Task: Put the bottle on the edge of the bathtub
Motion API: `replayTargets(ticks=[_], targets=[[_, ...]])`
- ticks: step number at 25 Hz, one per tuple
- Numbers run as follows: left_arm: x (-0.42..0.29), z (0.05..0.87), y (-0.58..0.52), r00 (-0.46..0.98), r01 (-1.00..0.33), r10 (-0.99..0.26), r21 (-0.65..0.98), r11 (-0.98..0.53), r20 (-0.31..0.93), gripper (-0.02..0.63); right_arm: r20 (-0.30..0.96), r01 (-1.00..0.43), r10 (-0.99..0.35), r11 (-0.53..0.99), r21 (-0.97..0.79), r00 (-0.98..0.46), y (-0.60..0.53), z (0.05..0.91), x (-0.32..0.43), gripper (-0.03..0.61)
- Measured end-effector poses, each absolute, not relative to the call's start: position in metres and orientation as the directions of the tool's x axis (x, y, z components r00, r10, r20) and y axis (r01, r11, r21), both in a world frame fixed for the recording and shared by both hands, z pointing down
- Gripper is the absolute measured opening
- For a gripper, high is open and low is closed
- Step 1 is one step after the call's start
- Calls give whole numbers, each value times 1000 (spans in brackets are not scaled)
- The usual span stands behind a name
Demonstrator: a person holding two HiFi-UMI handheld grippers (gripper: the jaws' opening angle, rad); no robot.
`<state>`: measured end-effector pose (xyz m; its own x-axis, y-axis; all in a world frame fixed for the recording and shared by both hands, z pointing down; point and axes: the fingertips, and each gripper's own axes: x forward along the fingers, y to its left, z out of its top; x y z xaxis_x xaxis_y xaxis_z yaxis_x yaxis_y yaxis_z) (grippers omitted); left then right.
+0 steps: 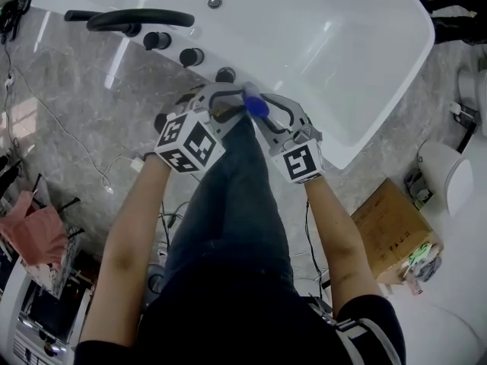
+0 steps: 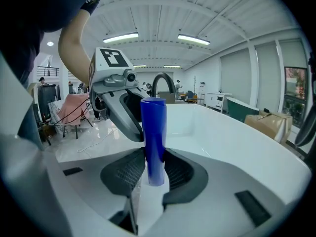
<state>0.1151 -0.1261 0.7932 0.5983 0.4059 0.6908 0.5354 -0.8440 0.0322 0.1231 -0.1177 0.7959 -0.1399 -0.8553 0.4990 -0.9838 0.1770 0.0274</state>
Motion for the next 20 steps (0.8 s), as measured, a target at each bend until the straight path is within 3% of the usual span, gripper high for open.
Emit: replayTargets(ticks=[20], targets=[[119,799,-128,590,469,384,86,-879,710,123,547,-977,-817,211,-11,-182,-118,808,129,141]])
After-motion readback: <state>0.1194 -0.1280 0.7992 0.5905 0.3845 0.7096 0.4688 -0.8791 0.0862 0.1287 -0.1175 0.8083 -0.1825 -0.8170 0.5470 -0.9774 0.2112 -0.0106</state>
